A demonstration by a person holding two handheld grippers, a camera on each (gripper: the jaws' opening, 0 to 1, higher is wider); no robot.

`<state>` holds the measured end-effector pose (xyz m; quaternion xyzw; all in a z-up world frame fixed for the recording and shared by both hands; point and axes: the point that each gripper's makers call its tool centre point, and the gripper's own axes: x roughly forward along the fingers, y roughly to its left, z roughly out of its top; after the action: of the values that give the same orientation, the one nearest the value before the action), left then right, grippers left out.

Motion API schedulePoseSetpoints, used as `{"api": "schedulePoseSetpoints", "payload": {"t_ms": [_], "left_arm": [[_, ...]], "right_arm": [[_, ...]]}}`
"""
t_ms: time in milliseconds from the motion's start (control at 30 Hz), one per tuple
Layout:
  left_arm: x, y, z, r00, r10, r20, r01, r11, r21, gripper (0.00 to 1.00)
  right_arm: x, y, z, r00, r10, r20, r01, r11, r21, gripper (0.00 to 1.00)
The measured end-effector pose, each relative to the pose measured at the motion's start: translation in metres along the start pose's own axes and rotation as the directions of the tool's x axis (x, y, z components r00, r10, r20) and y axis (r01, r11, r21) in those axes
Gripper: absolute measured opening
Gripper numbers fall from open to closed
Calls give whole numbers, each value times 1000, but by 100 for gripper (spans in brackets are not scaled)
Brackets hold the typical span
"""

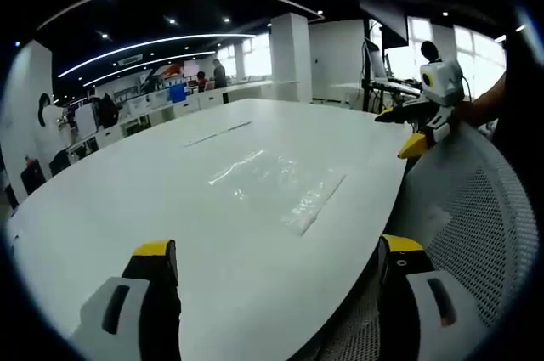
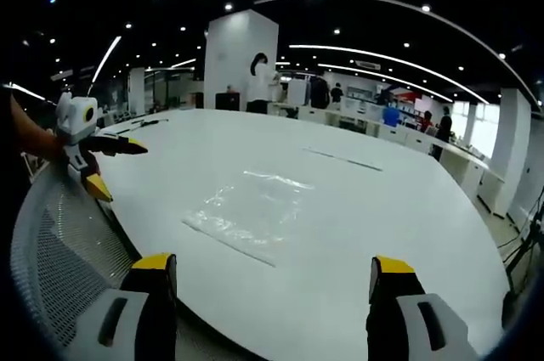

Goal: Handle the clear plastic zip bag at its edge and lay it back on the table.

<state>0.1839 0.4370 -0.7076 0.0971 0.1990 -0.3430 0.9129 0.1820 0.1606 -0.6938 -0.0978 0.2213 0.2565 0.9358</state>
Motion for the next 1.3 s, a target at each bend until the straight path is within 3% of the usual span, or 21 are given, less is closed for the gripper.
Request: {"api": "schedulePoseSetpoints", "payload": {"t_ms": [467,833,1300], "left_arm": [[1,-3,1,1000,-7,-7,7,1000,-3,97],[2,-17,8,999,-28,-21,28,1000,6,94],[1,-13,6,999,-27,-19,27,1000,-15,95]], "right_arm": [[0,0,0,1000,1,0,-1,1000,-1,94],[0,1,0,1000,-1,-2,1,1000,-1,94],[-1,2,2,1000,-5,-2,5,1000,-3,93]]}}
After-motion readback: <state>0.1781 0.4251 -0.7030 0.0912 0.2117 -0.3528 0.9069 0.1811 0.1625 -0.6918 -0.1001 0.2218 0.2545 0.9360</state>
